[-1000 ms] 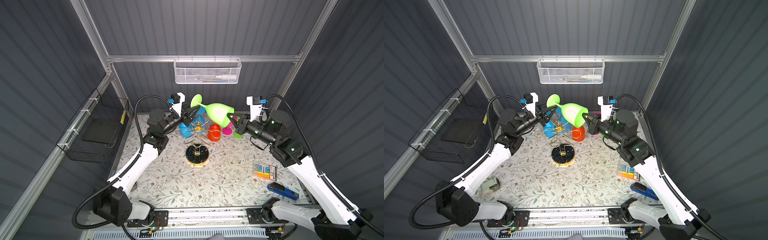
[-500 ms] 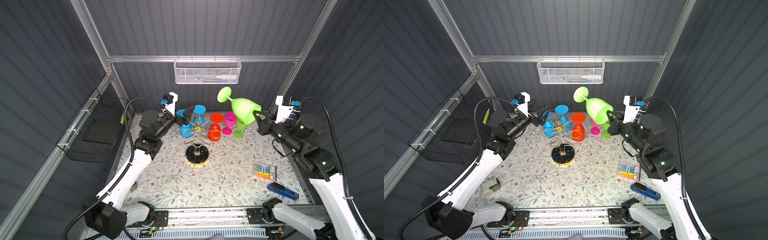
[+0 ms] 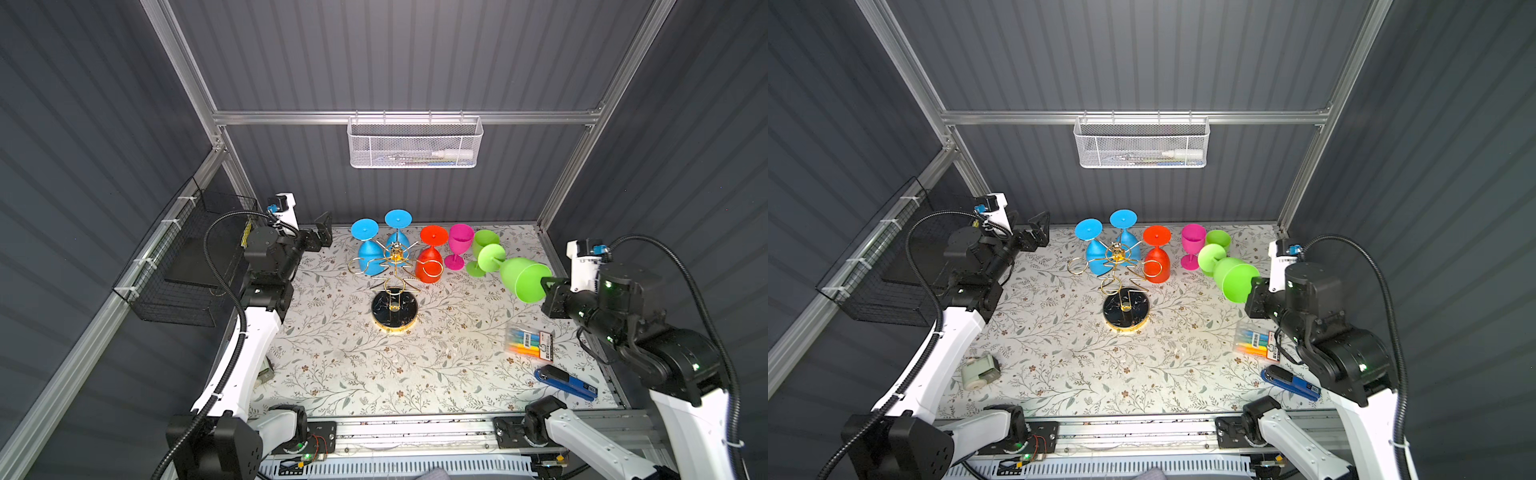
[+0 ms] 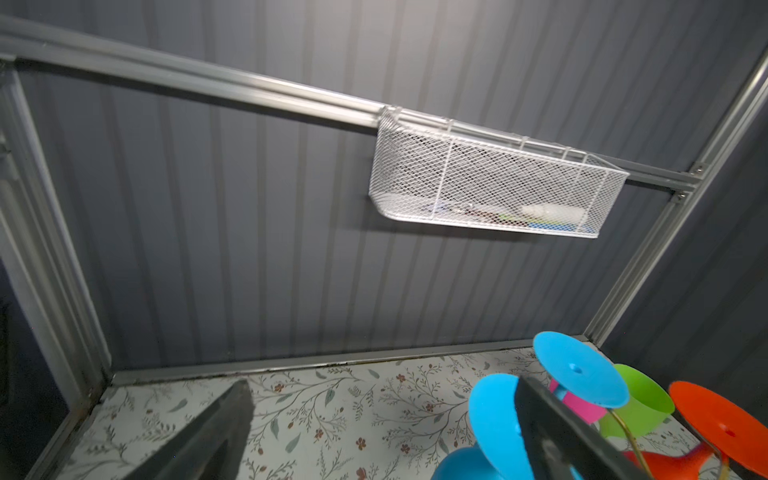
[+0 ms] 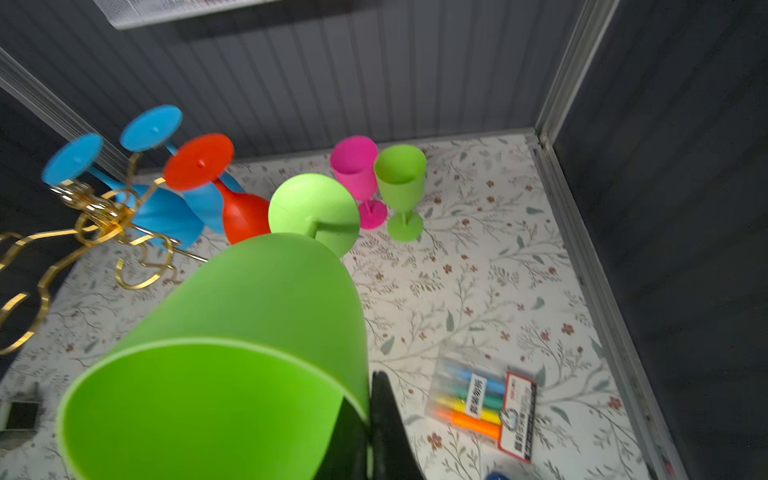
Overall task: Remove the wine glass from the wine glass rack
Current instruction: 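Set the lime green glass upright beside the other lime green glass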
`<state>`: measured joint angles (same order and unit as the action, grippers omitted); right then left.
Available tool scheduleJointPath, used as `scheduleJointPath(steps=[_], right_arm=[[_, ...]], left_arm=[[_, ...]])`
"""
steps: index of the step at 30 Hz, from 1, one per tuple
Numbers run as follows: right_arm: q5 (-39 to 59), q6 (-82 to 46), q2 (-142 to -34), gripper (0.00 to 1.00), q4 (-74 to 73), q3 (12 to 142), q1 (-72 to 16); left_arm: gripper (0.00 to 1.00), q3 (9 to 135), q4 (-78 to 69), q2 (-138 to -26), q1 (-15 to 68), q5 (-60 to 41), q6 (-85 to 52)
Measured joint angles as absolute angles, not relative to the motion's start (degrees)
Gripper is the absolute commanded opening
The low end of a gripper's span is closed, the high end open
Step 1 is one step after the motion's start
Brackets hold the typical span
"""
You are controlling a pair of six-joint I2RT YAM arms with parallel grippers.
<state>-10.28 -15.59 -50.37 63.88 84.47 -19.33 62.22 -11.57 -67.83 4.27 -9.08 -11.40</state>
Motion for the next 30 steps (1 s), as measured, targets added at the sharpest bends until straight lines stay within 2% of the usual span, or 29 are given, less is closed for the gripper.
scheduleJointPath(steps=[11, 20, 30], right_arm=[[-10.07, -11.55, -66.92, 0.00, 68.99, 83.46, -12.21], [-5.69, -7.81, -78.48, 0.00, 65.47, 83.35, -2.28], [-3.44, -5.91, -90.45, 0.00, 60.84, 86.11, 4.36]], left_arm=[[1.00, 56.58, -14.26, -67.92, 1.78, -7.44, -13.34], [1.00, 54.65, -14.72, -66.37, 1.78, -7.46, -12.88], [0.99, 54.63, -15.20, -64.07, 1.78, -7.49, -10.44]])
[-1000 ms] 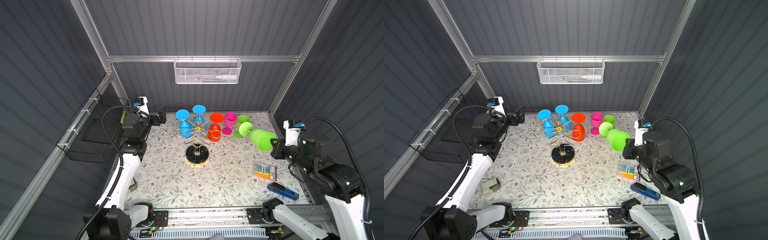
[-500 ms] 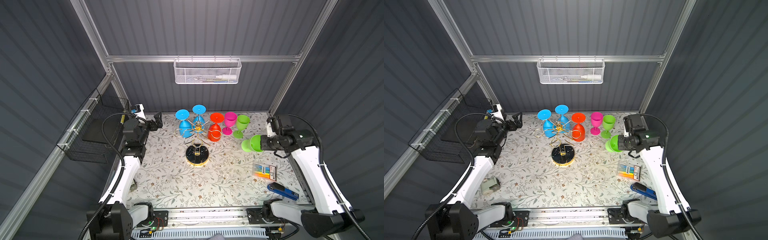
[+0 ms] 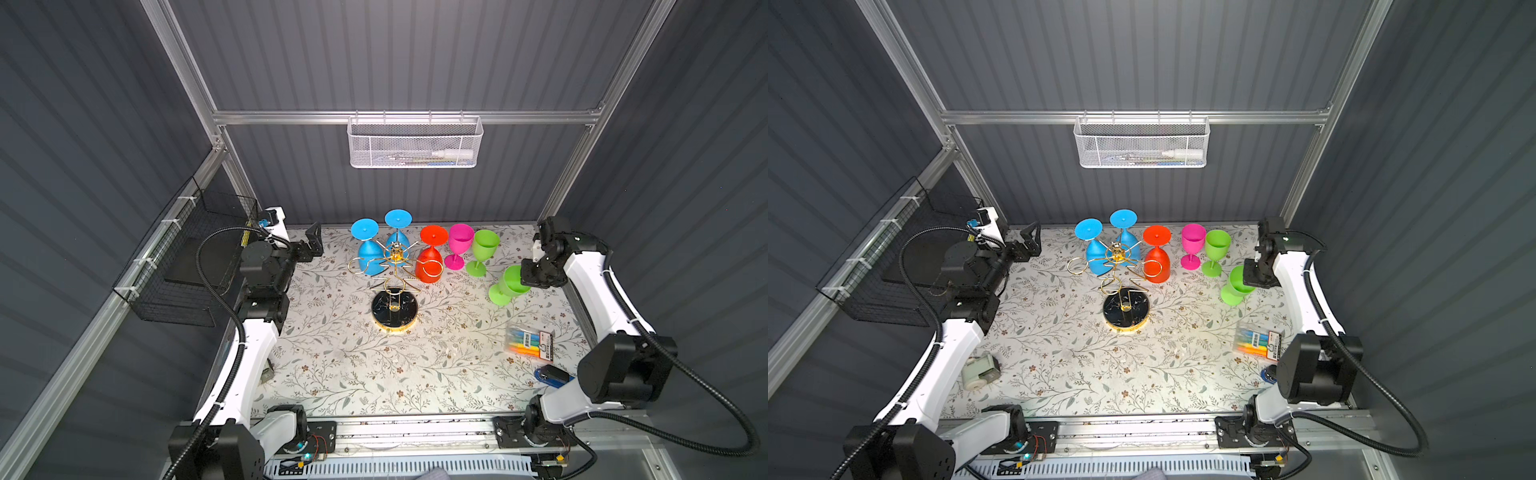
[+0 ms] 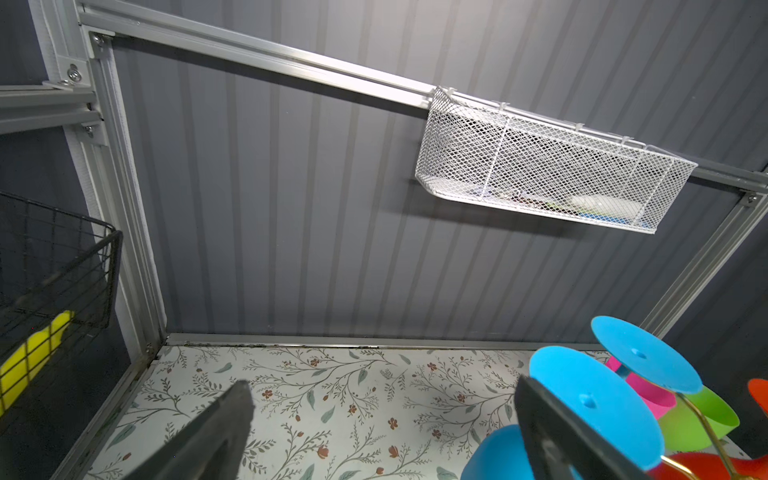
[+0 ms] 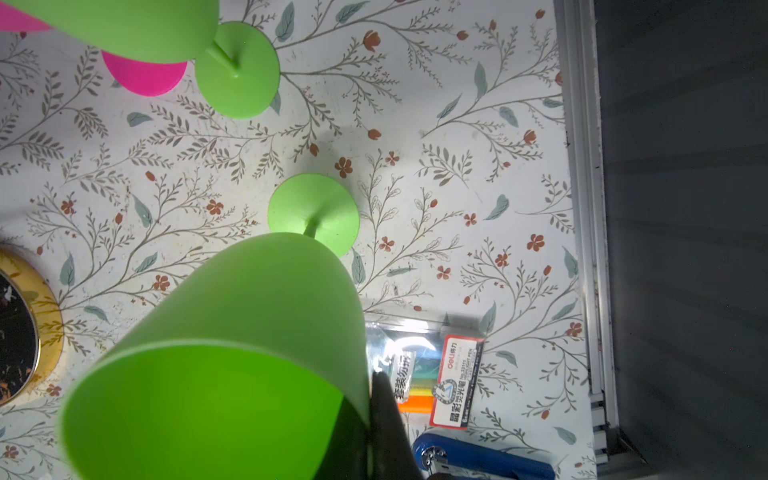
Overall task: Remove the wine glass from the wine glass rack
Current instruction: 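Set the lime green glass upright beside the other lime green glass, then open the right gripper and withdraw both arms from the glasses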
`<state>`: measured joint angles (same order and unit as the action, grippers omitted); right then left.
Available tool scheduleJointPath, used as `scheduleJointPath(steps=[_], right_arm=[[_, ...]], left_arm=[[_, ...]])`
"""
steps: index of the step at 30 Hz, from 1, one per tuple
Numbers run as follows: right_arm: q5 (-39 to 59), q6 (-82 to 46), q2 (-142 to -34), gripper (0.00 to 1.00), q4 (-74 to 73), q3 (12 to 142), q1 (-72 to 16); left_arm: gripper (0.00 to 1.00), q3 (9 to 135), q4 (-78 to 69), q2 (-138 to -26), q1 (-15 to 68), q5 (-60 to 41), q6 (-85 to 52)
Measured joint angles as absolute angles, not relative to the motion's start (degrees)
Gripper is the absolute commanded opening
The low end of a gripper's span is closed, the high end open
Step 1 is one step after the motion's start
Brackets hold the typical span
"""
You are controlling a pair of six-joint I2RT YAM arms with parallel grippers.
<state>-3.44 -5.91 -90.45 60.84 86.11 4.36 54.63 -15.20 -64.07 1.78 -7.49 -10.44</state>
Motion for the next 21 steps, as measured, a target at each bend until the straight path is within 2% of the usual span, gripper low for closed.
scheduleJointPath(steps=[21], right_arm=[[-2.87, -3.68, -110.56, 0.00, 61.80, 105.75, 6.37]], left_arm=[[0.99, 54.63, -14.96, -64.10, 1.78, -8.14, -8.51]])
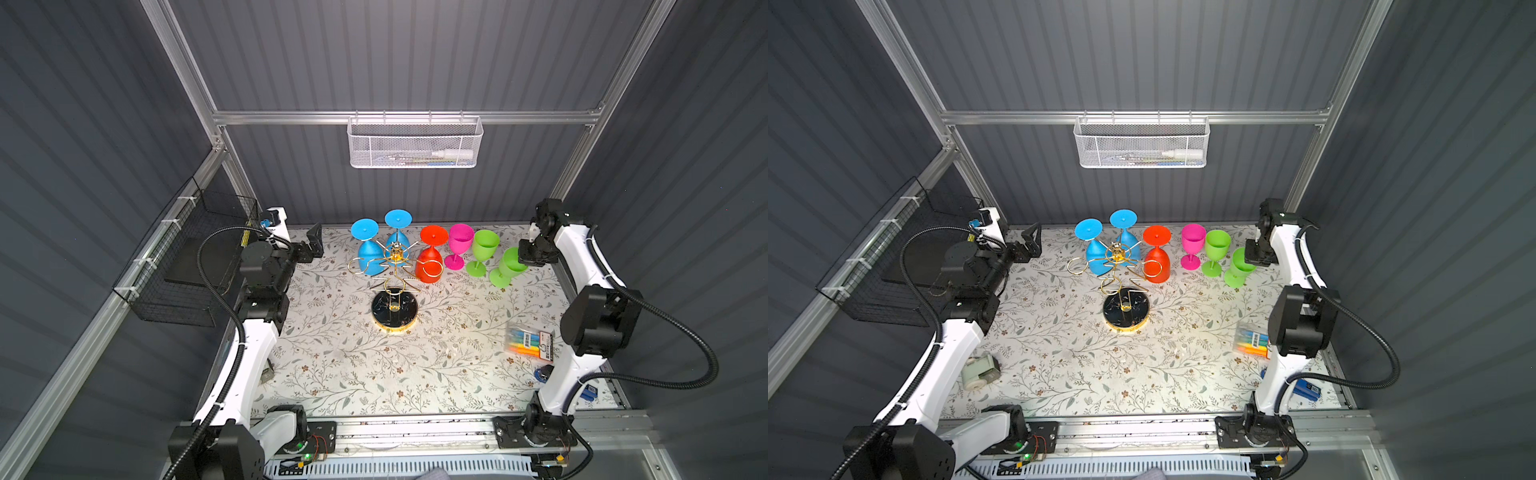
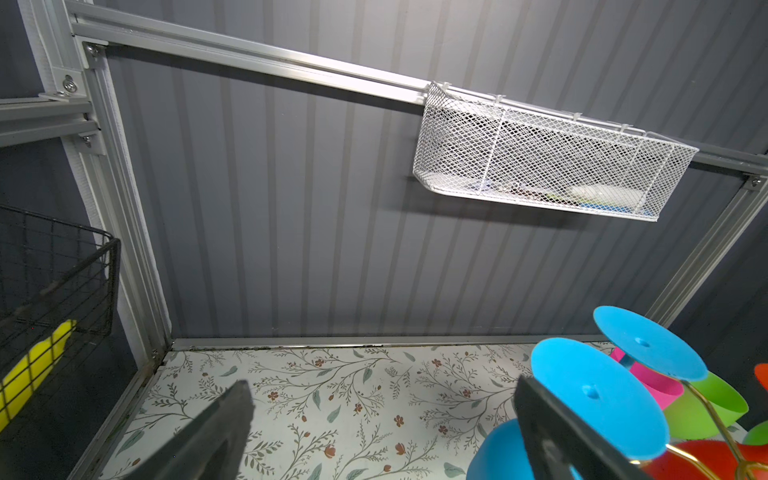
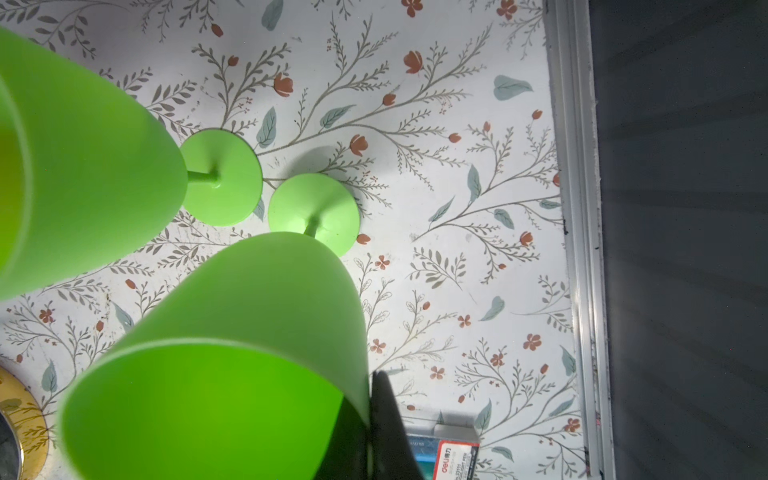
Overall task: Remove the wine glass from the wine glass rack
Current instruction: 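Open the right gripper and withdraw both arms from the glasses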
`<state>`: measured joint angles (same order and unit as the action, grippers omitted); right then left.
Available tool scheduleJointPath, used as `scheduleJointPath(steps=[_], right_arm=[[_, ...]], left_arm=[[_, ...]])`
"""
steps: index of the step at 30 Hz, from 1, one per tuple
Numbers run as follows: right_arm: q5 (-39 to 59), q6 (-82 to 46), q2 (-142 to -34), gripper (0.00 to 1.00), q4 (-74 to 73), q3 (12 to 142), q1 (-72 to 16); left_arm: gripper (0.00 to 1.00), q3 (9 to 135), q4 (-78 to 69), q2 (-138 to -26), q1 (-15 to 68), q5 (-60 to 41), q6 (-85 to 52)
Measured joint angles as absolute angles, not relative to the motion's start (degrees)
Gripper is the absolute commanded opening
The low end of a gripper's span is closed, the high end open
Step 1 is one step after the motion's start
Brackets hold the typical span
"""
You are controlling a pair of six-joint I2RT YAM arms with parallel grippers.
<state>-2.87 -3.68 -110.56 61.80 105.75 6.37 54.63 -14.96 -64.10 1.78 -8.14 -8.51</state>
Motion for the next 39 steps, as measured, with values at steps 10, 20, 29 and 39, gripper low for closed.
scheduleJointPath(steps=[10, 20, 29, 39], right_arm=[[-2.76, -3.36, -113.67, 0.12, 63.31, 110.04, 6.39], [-2.02, -2.98, -116.01, 0.40, 64.58, 113.27, 6.39], [-0.19, -3.90, -115.20, 0.59, 64.51, 118.04, 6.72], [7.35, -6.85, -93.30, 0.72, 52.66, 99.79, 7.86]], left_arm=[[0.99, 54.63, -14.92, -64.16, 1.78, -8.16, -8.54], [0.99, 54.63, -14.55, -64.29, 1.78, -8.49, -8.40], [1.00, 54.61, -13.72, -64.29, 1.78, -5.32, -8.21], [0.98, 58.17, -7.22, -69.45, 1.78, -6.98, -13.58]])
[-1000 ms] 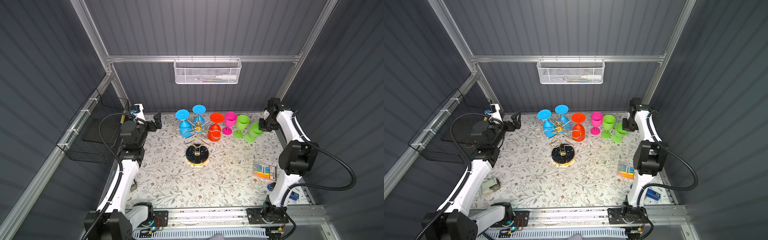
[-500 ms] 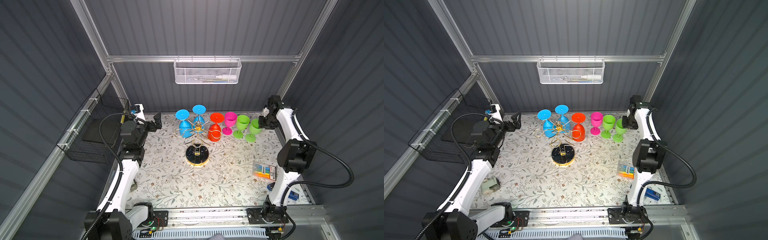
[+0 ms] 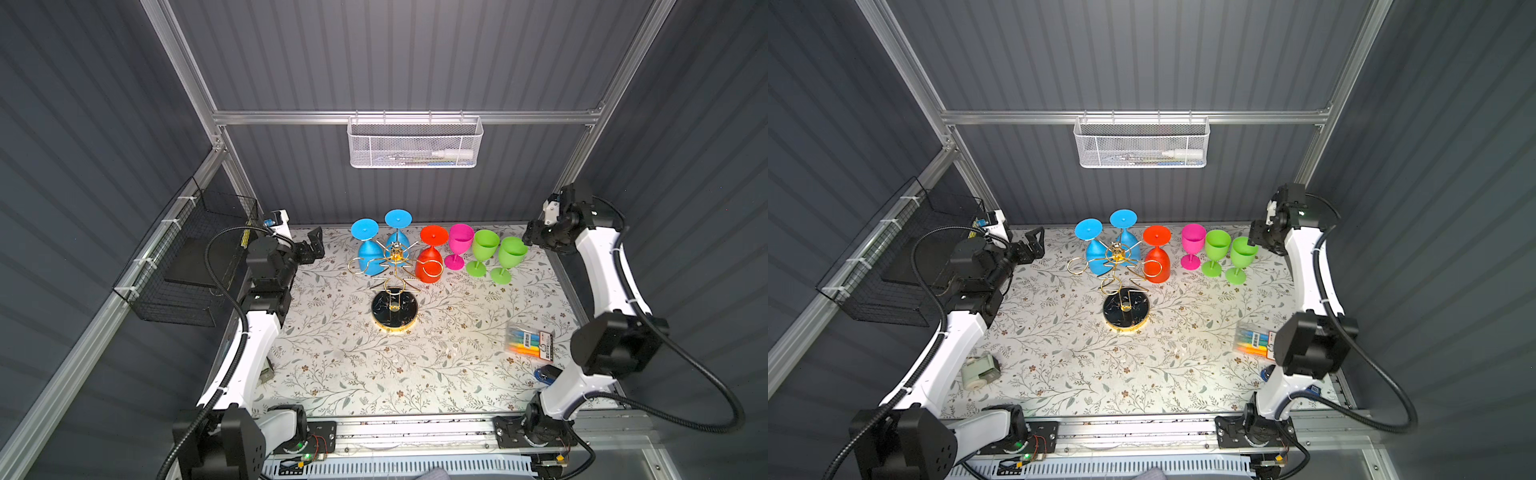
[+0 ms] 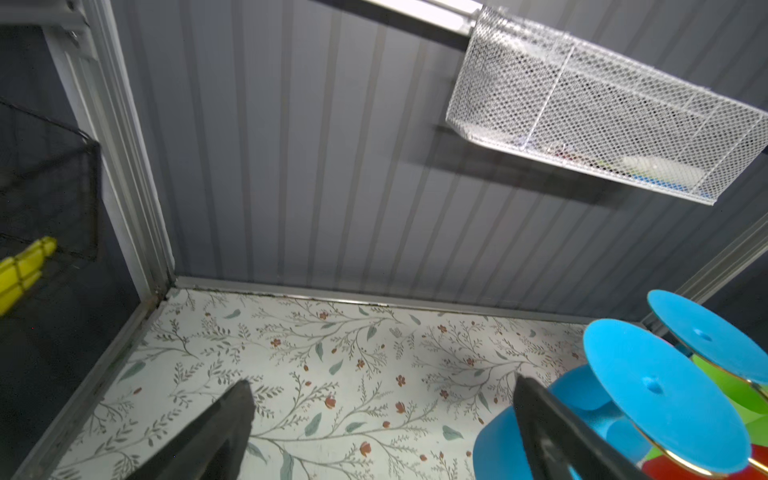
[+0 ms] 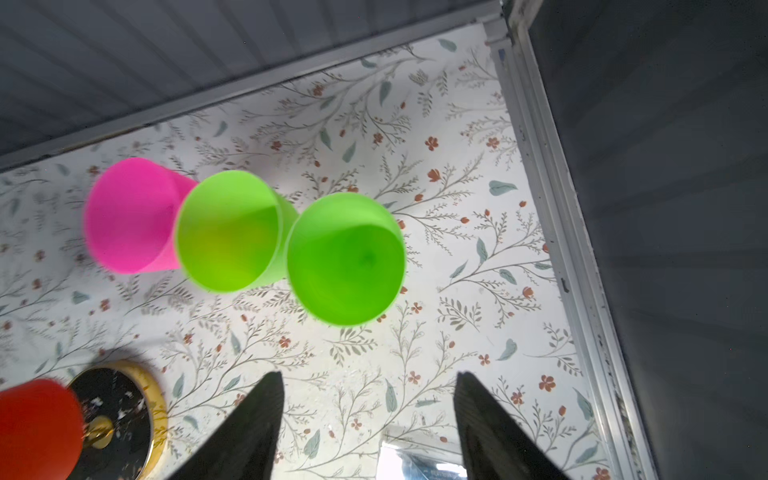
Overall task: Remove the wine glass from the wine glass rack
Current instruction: 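Open the right gripper and withdraw both arms from the glasses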
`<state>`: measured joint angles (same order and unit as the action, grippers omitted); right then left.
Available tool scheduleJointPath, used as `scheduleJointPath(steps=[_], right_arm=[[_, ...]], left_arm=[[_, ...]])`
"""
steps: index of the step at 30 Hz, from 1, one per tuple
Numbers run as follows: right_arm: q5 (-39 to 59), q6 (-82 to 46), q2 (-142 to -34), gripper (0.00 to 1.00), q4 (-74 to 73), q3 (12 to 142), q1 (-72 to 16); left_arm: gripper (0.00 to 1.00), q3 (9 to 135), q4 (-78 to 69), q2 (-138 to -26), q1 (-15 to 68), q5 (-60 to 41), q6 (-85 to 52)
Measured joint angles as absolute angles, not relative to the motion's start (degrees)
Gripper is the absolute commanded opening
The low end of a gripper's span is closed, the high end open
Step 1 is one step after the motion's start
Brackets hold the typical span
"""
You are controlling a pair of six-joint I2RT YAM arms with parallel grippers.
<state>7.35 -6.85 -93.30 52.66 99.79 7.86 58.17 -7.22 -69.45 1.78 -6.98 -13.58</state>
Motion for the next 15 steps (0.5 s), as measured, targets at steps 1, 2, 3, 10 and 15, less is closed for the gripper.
scheduleJointPath(steps=[1, 2, 3, 10, 15], right_arm=[[9.19, -7.55, -89.34, 0.73, 50.24, 95.81, 7.86], [11.14, -8.40, -85.52, 0.74, 47.62, 91.94, 7.86], [13.34, -9.34, -81.93, 0.75, 44.97, 88.23, 7.86], [26.89, -17.80, -64.34, 0.79, 26.89, 67.07, 7.84], [33.78, -22.46, -57.01, 0.80, 19.29, 59.70, 7.46]], left_arm=[[0.97, 59.57, -5.72, -70.41, 1.78, -7.79, -14.46], [0.97, 61.41, -4.03, -71.66, 1.76, -8.97, -15.66], [0.97, 63.26, -2.55, -72.82, 1.76, -10.39, -16.86], [0.92, 69.41, 1.83, -77.34, 0.93, -25.12, -25.28], [0.83, 69.97, 0.21, -79.79, -0.36, -37.34, -32.25]])
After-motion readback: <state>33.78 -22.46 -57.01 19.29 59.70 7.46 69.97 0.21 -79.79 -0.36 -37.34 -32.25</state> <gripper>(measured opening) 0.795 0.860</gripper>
